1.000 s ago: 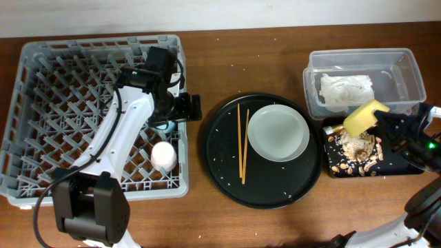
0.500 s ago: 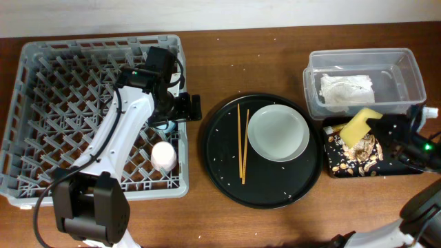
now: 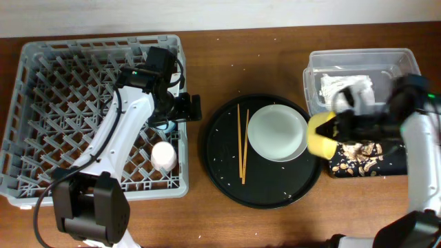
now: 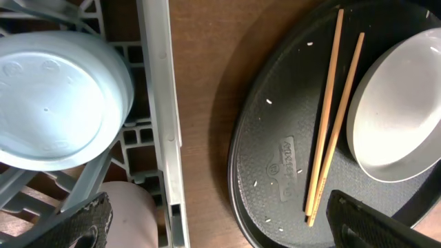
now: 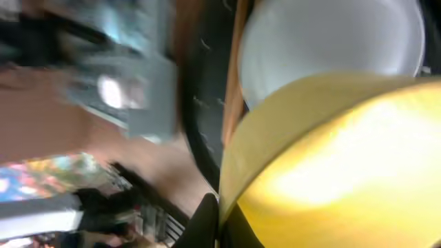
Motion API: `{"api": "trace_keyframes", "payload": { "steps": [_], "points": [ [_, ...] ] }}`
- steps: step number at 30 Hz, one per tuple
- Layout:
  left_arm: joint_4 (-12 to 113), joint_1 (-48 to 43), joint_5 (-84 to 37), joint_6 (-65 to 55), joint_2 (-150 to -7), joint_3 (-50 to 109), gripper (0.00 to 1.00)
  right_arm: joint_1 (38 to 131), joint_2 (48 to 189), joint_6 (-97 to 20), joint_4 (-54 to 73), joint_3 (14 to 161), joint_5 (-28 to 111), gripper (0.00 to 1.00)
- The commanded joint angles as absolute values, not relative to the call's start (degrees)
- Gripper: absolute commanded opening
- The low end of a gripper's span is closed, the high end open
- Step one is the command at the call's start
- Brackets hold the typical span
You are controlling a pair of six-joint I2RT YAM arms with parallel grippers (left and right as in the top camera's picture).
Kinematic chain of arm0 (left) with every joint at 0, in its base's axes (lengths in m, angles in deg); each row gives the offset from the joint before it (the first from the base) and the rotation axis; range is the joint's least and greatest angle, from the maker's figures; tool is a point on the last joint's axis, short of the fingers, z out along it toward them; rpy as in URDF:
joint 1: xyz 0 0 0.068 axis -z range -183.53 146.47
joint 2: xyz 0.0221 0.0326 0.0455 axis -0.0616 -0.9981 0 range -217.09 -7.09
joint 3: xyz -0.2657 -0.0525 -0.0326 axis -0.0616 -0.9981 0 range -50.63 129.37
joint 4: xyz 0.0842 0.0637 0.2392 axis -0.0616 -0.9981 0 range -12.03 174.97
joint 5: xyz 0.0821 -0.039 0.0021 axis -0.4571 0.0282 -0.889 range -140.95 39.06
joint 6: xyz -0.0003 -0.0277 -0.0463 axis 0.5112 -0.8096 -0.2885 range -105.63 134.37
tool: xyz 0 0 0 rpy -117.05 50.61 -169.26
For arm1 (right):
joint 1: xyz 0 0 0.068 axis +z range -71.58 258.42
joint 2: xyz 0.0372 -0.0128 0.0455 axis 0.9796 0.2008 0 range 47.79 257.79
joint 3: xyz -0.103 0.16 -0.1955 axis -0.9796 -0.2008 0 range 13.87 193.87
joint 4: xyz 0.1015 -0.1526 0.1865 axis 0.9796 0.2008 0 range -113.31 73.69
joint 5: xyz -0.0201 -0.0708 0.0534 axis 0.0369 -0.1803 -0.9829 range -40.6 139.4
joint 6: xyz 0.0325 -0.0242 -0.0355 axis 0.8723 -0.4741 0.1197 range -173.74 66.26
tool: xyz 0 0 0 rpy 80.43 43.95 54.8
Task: Sort waste into correct bins and load items into the dishwasher rack
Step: 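Carry the empty yellow bowl back onto the black round tray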
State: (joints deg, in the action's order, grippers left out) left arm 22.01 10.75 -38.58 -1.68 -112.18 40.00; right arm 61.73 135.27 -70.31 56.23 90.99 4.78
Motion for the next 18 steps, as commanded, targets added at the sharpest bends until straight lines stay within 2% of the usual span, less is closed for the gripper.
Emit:
{"api": "trace_keyframes", "payload": {
  "steps": [1,4,7,11,14,18],
  "points": [
    [21.9,10.6,-38.8,-1.4,-110.9,39.8,0.99,71.5,134.0,-57.9,56.8,91.9,20.9,0.04],
    [21.9,10.7,-38.7,-1.4,-110.9,39.8,0.99,82.5,134.0,-49.9,56.3,90.5,26.7,0.04],
    [21.9,10.7,-38.8,-1.4,-110.9,39.8,0.99,96.4,134.0,-39.2,50.4,85.6,32.4,0.04],
    [21.9,10.7,-38.8,-1.4,-110.9,39.8,0.99,109.2,135.7,-29.2,42.1,79.3,40.7,0.04],
    [21.9,10.7,-38.8,-1.4,-110.9,39.8,0.99,113.8,137.7,-27.6,37.3,76.3,41.6,0.04],
    [21.9,10.7,-38.8,-1.4,-110.9,39.8,0.99,114.9,141.4,-27.5,36.0,74.3,42.0,0.04]
  ]
}}
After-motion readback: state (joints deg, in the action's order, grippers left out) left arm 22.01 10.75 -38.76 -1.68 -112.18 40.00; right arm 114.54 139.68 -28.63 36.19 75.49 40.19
